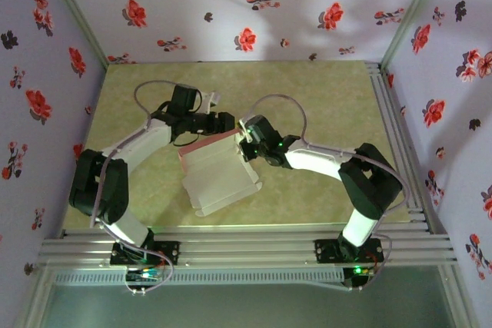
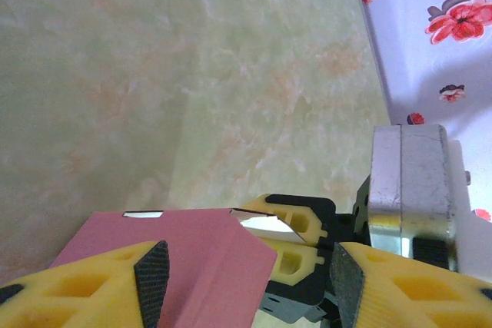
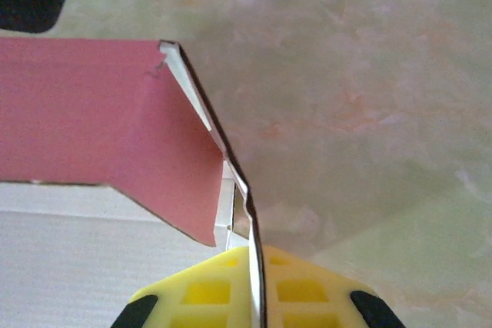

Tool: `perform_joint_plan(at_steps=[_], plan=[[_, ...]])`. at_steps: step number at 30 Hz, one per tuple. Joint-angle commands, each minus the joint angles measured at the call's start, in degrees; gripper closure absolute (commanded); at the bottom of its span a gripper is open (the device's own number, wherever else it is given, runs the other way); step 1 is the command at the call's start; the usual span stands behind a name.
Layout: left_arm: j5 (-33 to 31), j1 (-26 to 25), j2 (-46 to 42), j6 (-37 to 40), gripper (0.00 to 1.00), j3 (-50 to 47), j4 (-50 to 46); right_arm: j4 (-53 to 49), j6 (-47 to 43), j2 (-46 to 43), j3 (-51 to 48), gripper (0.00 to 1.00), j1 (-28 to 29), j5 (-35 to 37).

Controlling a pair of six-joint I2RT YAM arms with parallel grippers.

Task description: Fold the paper box

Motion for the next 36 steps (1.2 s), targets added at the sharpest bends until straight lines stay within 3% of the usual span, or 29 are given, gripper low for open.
perform_joint_plan(at_steps=[1, 17, 27, 32, 36], plan=[[0.56, 0.46, 1.7, 3.45, 0.42, 1.56, -3.55, 1.25, -1.29, -1.69, -0.7, 0.92, 0.59, 1.19], [-0.78, 0.72, 5.95, 6.4, 0.42, 2.56, -5.22, 0.02, -0.87, -1.26, 0.31, 0.88, 0.92, 0.49], [-0.96, 0.96, 5.9, 7.72, 0.43, 1.63, -5.44, -1.0, 0.29, -2.71, 2.1, 0.66, 0.83, -1.41], [-0.87, 1.1, 6.6, 7.72, 0.43, 1.71, -5.27, -1.88, 0.59, -4.55, 3.25, 0.52, 0.12, -5.33], [-0.69, 1.22, 6.96, 7.76, 0.44, 1.72, -5.1, -1.8, 2.09, -5.45, 3.82, 0.49, -1.66, -10.25]])
